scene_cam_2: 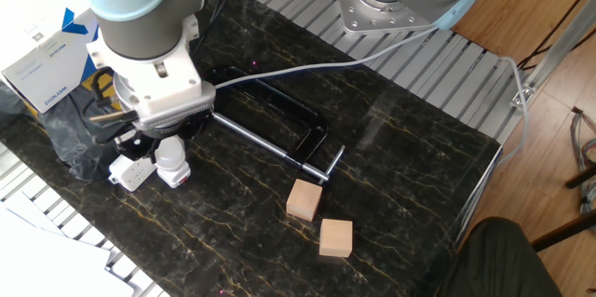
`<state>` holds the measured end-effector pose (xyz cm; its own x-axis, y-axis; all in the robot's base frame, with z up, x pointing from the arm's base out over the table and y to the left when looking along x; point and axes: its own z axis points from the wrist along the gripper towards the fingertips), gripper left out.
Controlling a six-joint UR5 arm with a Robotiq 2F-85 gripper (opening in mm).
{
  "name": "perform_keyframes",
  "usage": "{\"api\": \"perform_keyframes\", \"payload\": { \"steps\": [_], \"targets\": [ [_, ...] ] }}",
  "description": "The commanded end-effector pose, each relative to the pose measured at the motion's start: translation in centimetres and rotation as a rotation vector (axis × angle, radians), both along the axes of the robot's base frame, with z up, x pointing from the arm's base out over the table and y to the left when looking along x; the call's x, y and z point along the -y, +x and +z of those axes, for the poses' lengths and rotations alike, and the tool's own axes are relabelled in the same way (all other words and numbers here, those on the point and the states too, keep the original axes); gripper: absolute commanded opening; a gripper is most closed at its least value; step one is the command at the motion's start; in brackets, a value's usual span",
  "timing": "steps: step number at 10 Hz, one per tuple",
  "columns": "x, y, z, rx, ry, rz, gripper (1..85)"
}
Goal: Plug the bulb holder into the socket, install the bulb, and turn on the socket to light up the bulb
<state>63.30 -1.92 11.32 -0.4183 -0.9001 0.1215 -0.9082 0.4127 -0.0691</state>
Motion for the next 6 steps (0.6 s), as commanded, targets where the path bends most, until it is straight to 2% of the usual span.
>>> {"api": "perform_keyframes", "payload": {
  "steps": [1, 3, 6],
  "targets": [
    [-0.05, -0.78, 0.11, -0.017, 0.008, -0.122, 22.0],
    [-0.16, -1.18, 0.10, -0.023, 0.010, -0.203, 16.7],
    [-0.37, -0.97, -0.08, -0.028, 0.026, -0.270, 15.0]
  ]
}}
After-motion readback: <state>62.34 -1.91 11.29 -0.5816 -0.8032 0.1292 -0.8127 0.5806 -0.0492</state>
